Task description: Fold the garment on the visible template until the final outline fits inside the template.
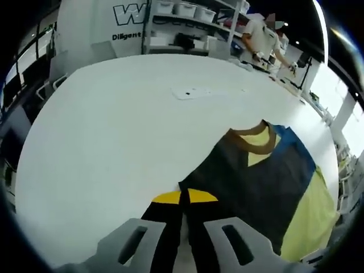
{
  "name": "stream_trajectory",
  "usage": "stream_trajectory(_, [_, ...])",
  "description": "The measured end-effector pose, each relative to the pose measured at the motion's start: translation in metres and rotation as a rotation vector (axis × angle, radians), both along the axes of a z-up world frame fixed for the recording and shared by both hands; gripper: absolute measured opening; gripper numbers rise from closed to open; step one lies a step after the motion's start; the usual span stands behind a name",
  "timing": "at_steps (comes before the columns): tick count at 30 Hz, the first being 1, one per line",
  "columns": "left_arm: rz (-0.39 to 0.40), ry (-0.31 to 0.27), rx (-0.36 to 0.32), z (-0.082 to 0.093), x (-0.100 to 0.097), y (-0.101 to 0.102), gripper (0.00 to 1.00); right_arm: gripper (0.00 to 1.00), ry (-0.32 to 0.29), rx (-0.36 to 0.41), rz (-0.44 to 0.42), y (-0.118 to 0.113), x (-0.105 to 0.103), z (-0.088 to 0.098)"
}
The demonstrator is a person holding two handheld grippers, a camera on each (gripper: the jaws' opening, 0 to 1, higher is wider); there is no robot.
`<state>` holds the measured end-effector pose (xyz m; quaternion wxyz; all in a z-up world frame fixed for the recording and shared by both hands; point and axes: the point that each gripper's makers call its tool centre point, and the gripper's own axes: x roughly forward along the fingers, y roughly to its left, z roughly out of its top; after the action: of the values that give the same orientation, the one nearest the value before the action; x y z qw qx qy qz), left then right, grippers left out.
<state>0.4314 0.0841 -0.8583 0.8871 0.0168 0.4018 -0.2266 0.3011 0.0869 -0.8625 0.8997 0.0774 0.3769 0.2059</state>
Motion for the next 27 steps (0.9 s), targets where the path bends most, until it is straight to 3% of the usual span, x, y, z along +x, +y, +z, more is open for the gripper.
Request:
stream_trajectory(5, [-0.001,-0.008,0.016,0.001,0.000,0.003,0.00,0.00,-0.012,-0.005,0.012,0.000,-0.001,0.001])
stream_trajectory(7, [-0.001,-0.009,0.009,0.003,0.000,0.004,0.01,0.05,-0.014,-0.005,0.015,0.000,-0.002,0.001])
stream_trajectory(10, [0.005,-0.010,-0.003,0.005,-0.001,0.005,0.02,0.15,-0.024,0.053,-0.013,0.003,-0.002,0.007])
stream_trajectory(16, [-0.001,-0.036,-0.024,0.020,-0.005,0.007,0.18,0.30,-0.055,0.060,0.014,0.000,-0.008,0.026])
stream_trajectory(22, [-0.045,-0.062,-0.033,0.032,-0.016,-0.003,0.36,0.34,-0.083,0.050,0.008,-0.017,-0.014,0.042])
stream_trajectory(27, [-0.083,-0.050,-0.002,0.027,-0.032,-0.008,0.38,0.36,-0.093,0.040,0.008,-0.032,-0.022,0.053])
